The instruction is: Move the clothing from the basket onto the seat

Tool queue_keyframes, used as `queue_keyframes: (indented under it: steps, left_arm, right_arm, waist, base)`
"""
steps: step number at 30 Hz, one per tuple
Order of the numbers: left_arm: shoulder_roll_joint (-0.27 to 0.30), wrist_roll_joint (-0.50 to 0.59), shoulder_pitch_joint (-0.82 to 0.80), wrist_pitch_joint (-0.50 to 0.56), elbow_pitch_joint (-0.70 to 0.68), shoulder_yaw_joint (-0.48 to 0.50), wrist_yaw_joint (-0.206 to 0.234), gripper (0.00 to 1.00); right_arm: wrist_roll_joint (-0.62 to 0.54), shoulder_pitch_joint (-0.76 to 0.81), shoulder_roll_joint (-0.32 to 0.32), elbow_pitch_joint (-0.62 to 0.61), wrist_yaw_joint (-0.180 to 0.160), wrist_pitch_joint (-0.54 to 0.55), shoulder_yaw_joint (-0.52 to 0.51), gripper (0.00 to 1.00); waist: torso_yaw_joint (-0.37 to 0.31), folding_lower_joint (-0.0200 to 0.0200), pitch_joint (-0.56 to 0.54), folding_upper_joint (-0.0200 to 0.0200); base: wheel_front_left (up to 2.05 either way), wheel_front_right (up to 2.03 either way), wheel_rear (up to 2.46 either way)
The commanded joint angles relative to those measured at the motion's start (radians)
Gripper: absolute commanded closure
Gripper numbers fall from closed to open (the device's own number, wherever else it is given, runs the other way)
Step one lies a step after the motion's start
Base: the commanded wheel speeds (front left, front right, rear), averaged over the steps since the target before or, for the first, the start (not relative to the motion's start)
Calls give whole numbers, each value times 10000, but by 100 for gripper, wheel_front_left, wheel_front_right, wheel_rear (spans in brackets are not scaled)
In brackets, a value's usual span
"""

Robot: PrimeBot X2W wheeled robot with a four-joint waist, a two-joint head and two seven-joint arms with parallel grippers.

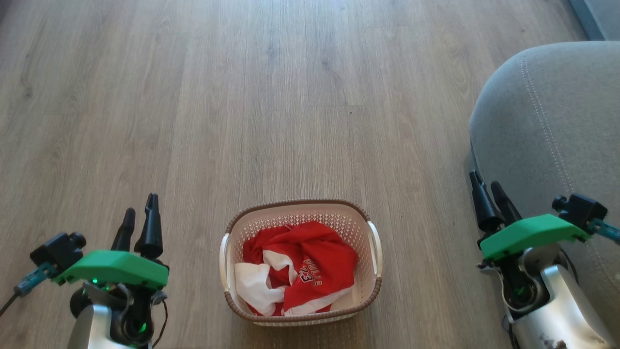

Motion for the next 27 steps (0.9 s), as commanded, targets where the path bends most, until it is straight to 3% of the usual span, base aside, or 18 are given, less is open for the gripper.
queue_keyframes:
  steps: [1,27]
  left_arm:
    - [151,363,-613,-144,-268,281,-64,0]
    - [114,4010,-1307,-904,-128,827,-87,0]
  right_arm:
    - [-320,-674,-212,-247,4,-190,185,0]
    - [-3512,-1704,-357,339,5,-957,350,0]
  waist:
    - [10,-1,-5,0]
    - [88,-1,125,0]
  base:
    - [0,0,0]
    - [0,0,0]
